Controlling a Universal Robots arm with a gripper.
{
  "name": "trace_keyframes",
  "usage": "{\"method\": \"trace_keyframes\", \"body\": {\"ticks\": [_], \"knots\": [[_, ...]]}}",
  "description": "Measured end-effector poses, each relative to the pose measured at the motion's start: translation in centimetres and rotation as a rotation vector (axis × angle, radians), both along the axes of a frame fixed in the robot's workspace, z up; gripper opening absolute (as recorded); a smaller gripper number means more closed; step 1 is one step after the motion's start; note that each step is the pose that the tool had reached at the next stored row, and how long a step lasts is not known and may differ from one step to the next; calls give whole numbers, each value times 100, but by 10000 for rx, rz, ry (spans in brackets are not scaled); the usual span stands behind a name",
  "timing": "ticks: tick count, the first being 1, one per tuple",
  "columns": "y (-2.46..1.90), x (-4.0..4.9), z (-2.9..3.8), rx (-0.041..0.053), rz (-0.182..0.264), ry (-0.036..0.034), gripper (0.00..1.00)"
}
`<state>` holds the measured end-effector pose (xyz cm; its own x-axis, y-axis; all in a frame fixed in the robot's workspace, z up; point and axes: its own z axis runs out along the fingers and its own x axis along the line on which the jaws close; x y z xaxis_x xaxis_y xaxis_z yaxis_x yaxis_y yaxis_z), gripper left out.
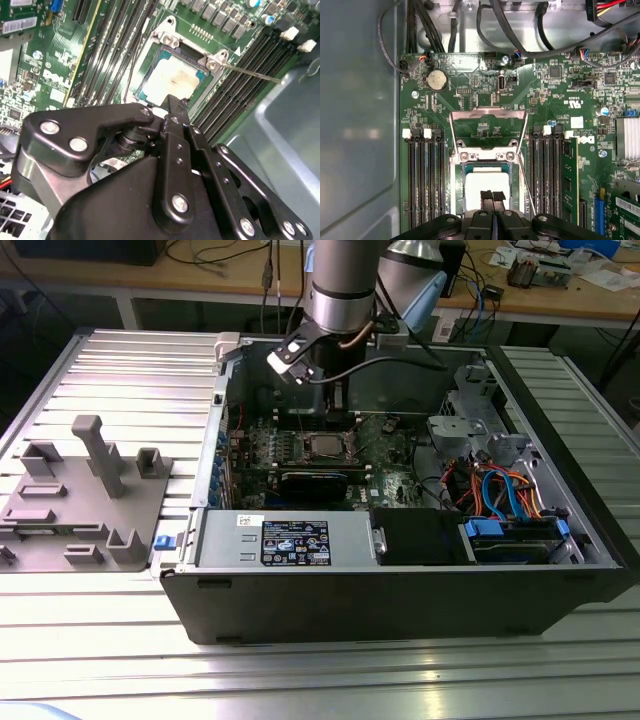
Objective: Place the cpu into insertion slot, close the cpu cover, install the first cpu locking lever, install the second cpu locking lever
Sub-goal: 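Place the cpu into insertion slot, then close the cpu cover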
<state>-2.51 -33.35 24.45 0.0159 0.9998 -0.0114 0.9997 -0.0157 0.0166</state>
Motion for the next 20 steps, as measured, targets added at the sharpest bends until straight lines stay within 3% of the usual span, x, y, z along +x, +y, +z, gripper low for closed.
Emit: {"method": "trace_keyframes", "body": {"ticks": [4, 11, 20], "knots": [[-5, 22, 33, 19, 1, 65, 11], [-8, 28, 204, 27, 1, 70, 11], [-8, 29, 209, 42, 1, 69, 11]]}}
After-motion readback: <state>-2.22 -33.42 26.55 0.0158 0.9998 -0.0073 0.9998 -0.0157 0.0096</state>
